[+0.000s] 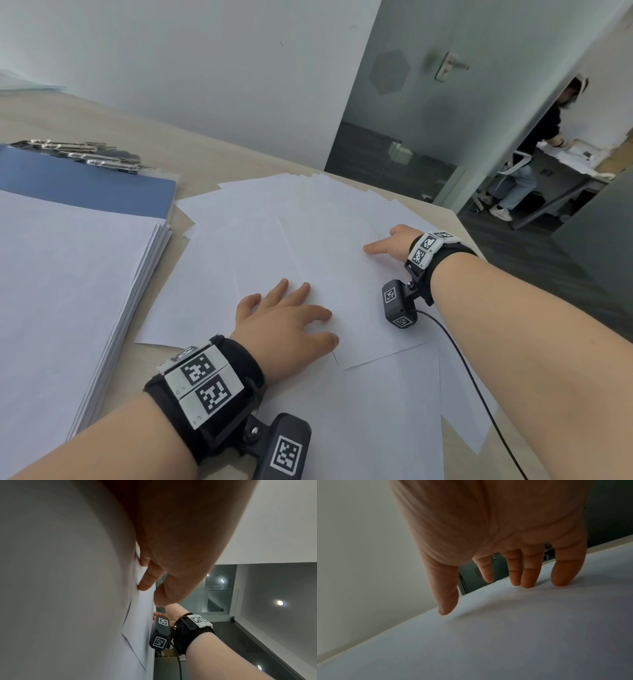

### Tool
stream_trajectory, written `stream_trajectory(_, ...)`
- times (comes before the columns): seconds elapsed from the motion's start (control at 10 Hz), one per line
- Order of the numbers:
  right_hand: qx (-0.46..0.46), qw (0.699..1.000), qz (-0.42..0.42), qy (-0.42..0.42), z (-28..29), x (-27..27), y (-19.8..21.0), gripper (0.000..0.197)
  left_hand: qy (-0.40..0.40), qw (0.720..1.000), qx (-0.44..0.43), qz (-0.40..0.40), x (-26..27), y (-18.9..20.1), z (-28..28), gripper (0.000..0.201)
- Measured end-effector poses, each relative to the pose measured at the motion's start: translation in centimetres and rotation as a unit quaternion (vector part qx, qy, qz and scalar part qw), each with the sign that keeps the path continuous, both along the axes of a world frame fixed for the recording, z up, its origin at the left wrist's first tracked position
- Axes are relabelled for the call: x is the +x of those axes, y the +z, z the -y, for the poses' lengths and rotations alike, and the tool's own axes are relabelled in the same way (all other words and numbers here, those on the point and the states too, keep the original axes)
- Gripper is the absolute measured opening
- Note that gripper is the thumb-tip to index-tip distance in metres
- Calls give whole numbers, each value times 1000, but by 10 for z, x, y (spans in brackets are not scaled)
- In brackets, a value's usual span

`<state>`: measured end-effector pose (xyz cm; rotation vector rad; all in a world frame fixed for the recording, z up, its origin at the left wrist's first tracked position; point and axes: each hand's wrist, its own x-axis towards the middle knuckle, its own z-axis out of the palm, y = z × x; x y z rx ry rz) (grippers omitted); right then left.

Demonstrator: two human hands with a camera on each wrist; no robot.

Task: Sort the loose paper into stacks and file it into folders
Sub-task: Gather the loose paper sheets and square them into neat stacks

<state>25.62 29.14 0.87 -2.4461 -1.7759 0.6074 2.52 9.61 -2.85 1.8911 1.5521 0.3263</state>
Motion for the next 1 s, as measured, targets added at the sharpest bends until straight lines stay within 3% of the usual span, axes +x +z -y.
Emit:
stream_trajectory(0.3, -21, 999, 41, -3, -13, -2, -4, 111, -1, 1000, 3, 2, 0, -1, 0, 43)
stream_trajectory(0.4, -27, 999, 47, 0, -14, -3, -3, 102, -1, 1000, 4, 2, -1, -2, 0, 42)
stream_trajectory(0.6, -14, 999, 26, -17, -12, -4, -6, 111, -1, 1000, 3, 5, -1, -1, 0, 42)
stream_trajectory(0.7, -21, 999, 43, -11, -15, -3, -4, 105, -2, 1000, 3, 6, 0, -2, -1, 42)
stream_trajectory(0.9, -31, 999, 16, -4, -13, -7, -1, 70, -3, 1000, 3, 3, 0, -2, -1, 42)
stream_trajectory(1.0, -33, 999, 18, 14, -10, -13, -3, 74, -3, 1000, 2, 3, 0, -2, 0, 41)
